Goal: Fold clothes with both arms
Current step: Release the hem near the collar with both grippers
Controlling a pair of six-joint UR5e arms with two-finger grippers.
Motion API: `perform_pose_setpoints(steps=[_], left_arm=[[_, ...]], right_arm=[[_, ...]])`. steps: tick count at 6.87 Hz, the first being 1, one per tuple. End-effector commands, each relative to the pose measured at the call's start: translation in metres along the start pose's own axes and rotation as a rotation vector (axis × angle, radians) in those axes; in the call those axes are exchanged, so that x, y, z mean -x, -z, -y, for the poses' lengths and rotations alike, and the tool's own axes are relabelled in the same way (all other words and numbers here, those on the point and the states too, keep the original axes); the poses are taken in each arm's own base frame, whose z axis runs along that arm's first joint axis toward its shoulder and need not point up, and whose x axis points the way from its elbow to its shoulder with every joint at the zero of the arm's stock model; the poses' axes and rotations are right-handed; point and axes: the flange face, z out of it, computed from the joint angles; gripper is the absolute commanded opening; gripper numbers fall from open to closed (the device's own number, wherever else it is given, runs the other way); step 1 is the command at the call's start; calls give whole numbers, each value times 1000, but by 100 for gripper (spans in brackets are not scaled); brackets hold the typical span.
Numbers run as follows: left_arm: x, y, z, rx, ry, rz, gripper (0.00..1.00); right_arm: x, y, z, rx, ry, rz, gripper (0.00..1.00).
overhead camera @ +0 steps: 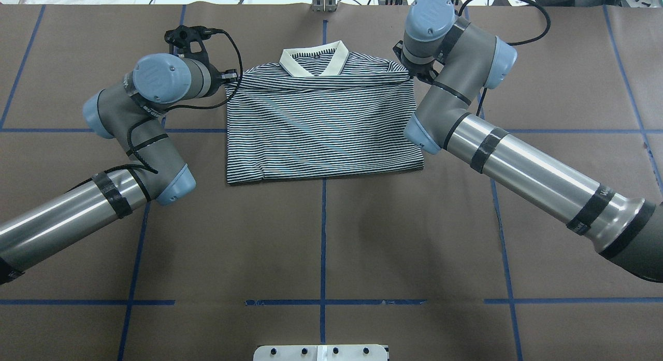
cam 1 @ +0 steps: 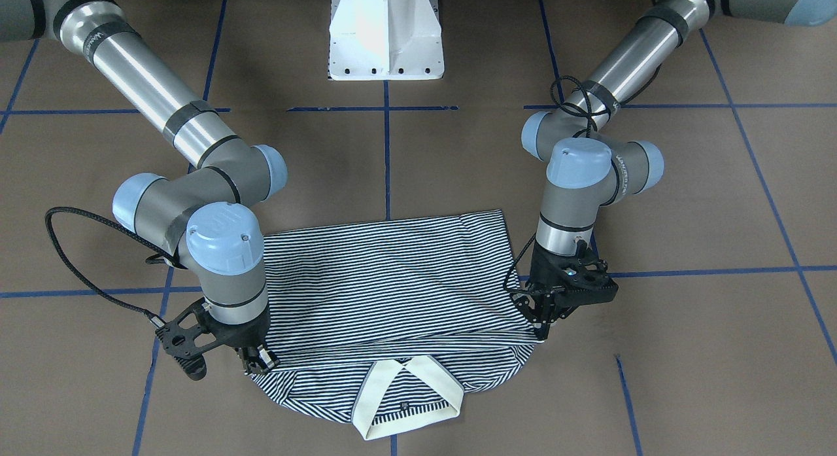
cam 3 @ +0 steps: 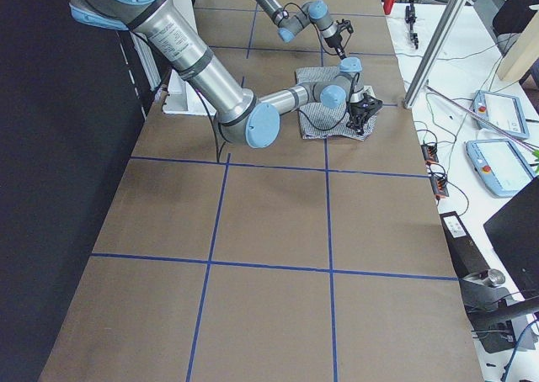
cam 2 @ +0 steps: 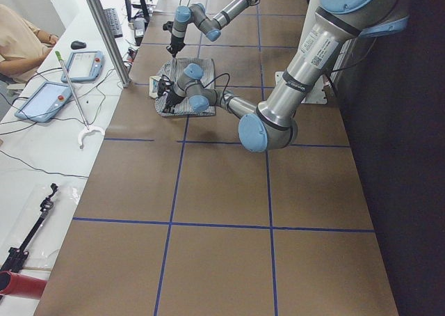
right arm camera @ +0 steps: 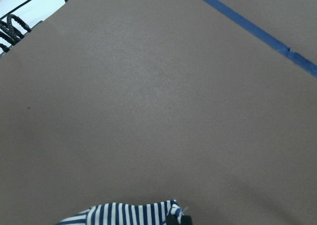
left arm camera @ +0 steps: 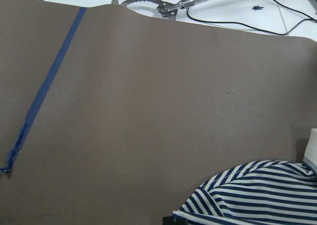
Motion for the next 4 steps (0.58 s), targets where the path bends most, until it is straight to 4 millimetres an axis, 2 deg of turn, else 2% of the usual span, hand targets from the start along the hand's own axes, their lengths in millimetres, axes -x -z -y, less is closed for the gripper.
perform_pose_setpoints(steps=[1, 2, 4], left_arm=[[-1, 1, 0, -2, 0, -6, 0], [-1, 1, 0, -2, 0, -6, 7], [3, 0, -1, -3, 2, -8, 18]], right_arm=[[0, -1, 0, 0, 17, -2, 22], [3, 1, -1, 1, 18, 3, 44], [9, 8, -4, 4, 20, 16, 62]])
